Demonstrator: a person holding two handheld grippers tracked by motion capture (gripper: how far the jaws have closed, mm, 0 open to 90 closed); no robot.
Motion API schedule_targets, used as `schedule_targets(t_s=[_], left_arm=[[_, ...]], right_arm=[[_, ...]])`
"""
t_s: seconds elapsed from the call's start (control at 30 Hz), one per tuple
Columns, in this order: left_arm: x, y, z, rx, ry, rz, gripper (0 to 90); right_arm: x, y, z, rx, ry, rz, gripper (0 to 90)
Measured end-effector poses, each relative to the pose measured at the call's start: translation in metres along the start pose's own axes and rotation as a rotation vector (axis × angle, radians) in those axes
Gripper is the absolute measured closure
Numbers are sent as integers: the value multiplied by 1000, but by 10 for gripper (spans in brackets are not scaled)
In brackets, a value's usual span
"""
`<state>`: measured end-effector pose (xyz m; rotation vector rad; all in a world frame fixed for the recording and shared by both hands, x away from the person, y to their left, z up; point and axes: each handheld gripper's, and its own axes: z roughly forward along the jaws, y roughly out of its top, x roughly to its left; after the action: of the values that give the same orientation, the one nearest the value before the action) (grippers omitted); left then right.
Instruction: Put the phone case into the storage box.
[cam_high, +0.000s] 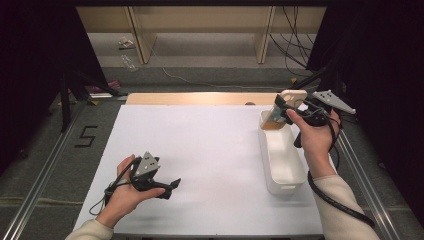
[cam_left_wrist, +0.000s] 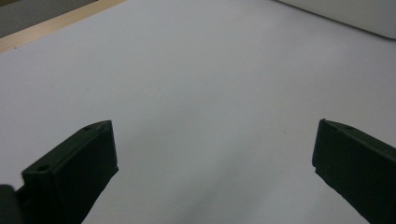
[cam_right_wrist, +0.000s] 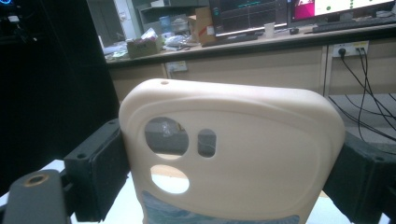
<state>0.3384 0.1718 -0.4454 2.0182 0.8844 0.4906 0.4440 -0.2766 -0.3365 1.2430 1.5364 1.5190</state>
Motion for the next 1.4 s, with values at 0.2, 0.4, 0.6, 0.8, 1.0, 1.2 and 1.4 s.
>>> schedule_targets(t_s=[0.2,0.4,0.6,0.8,1.0,1.2,1.4], left_arm=[[0,0,0,-1,0,2,0],[0,0,0,-2,3,3,0],[0,1,0,-2,2,3,0],[0,1,0,-2,2,3,0],[0,1,0,-2,2,4,0],[0,1,0,-2,2,3,0],[0,1,0,-2,1,4,0]], right_arm=[[-1,0,1,-2,-9,-11,127],[-2,1,2,-4,-19,-16,126],[-4,1,3,-1,-32,-19,126],[-6,1,4,-5,-43,-26,126],[-8,0,6,-4,-48,-29,126],[-8,0,9,0,-53,-33,127],[-8,0,11,0,-56,-37,127]])
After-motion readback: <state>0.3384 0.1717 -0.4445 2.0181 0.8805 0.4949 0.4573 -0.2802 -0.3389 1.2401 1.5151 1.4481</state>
